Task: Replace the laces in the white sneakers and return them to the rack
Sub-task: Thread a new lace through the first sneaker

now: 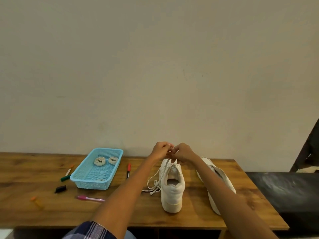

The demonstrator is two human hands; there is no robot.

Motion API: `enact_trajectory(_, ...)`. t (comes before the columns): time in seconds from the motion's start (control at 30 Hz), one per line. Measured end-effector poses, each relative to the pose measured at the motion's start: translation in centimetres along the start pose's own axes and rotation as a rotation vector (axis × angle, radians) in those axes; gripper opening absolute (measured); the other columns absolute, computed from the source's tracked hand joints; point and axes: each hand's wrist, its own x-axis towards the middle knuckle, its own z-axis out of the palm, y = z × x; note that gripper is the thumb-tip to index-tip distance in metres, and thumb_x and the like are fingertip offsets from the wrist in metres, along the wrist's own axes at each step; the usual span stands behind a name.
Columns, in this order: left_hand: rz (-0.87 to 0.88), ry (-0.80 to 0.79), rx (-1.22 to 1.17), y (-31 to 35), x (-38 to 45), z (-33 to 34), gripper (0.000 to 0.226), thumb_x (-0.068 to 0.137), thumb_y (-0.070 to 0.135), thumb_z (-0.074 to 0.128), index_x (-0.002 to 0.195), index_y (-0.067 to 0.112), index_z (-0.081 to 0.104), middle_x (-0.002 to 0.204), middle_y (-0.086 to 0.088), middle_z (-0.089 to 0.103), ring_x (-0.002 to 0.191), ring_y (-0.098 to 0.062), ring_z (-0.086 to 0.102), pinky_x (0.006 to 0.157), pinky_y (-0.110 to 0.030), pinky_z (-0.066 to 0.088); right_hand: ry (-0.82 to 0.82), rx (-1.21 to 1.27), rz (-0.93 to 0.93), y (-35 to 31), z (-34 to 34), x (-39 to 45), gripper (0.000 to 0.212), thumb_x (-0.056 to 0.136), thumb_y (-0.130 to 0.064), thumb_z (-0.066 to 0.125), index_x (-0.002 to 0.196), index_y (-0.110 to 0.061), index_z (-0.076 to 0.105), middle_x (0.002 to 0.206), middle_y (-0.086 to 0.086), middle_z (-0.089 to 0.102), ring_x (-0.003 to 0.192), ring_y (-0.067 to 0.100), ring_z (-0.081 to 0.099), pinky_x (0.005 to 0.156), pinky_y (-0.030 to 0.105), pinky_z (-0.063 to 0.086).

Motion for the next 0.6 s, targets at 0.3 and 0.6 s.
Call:
enact_trajectory(0.3,-0.085,-0.179,0.260,-1.0,0.3,-0.3,0.040,0.098,0.039,0.045,0.090,0.005,0.064,0.076,-0.010,0.057,0.052,-0.008,0.042,0.046,-0.016,0.033,-0.090,0.175,-0.038,1.8,-0.4,0.1,0.011,0.086,-0.003,0.061,0.090,0.003,0.069,0.065,0.005,0.063,0.052,0.007,0.055,0.049,0.015,0.043)
enact_trajectory(0.6,0.011,-0.136,0.346,-2.8,1.2,-0.8,0.029,0.091,0.030,0.060,0.102,0.007,0.073,0.073,0.004,0.061,0.065,-0.003,0.049,0.057,-0.015,0.039,-0.044,0.379,0.070,3.5,-2.0,0.0,0.015,0.091,0.002,0.056,0.100,0.009,0.065,0.067,0.007,0.060,0.043,0.001,0.055,0.049,0.014,0.047)
